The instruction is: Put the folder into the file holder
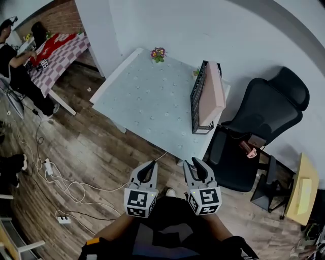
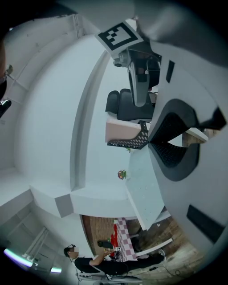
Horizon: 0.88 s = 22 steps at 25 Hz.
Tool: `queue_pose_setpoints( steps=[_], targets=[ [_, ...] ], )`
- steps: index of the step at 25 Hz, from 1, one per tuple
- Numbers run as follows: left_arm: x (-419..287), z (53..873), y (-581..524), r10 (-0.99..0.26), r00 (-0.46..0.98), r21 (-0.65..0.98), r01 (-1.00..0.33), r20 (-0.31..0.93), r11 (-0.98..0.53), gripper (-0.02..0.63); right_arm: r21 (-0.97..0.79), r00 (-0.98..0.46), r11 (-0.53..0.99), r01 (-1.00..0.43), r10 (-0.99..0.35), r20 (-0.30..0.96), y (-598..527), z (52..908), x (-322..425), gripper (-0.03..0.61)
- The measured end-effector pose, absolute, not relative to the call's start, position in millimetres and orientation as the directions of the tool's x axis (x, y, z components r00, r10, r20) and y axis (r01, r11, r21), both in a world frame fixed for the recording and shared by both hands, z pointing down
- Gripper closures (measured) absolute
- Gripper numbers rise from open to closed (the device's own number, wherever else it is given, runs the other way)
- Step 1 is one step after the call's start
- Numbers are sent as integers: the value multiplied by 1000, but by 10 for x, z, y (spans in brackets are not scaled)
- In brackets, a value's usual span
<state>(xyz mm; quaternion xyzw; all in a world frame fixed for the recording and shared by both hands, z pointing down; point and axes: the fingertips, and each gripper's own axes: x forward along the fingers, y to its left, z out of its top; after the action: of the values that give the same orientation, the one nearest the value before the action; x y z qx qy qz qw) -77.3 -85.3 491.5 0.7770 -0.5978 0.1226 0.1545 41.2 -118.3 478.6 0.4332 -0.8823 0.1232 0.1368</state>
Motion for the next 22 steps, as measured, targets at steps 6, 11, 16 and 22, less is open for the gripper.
queue_pose_setpoints(
  steps=[6, 11, 16, 22],
  targets=[
    [-508, 4993, -573, -898, 222, 84, -975, 380, -205, 607, -120, -644, 648, -752, -683, 344, -911, 4855, 616, 456],
    [-425, 4986, -457, -904, 207, 69, -978, 374, -195, 607, -134, -681, 683, -718, -649, 340, -749, 4879, 650, 456],
    [-395, 4902, -433, -909, 209, 52, -978, 362, -204, 607, -133, -681, 683, -718, -650, 338, -710, 4844, 673, 456],
    [-371, 4881, -411, -911, 212, 48, -977, 352, -209, 607, -121, -671, 675, -728, -664, 330, -685, 4827, 707, 454]
  ],
)
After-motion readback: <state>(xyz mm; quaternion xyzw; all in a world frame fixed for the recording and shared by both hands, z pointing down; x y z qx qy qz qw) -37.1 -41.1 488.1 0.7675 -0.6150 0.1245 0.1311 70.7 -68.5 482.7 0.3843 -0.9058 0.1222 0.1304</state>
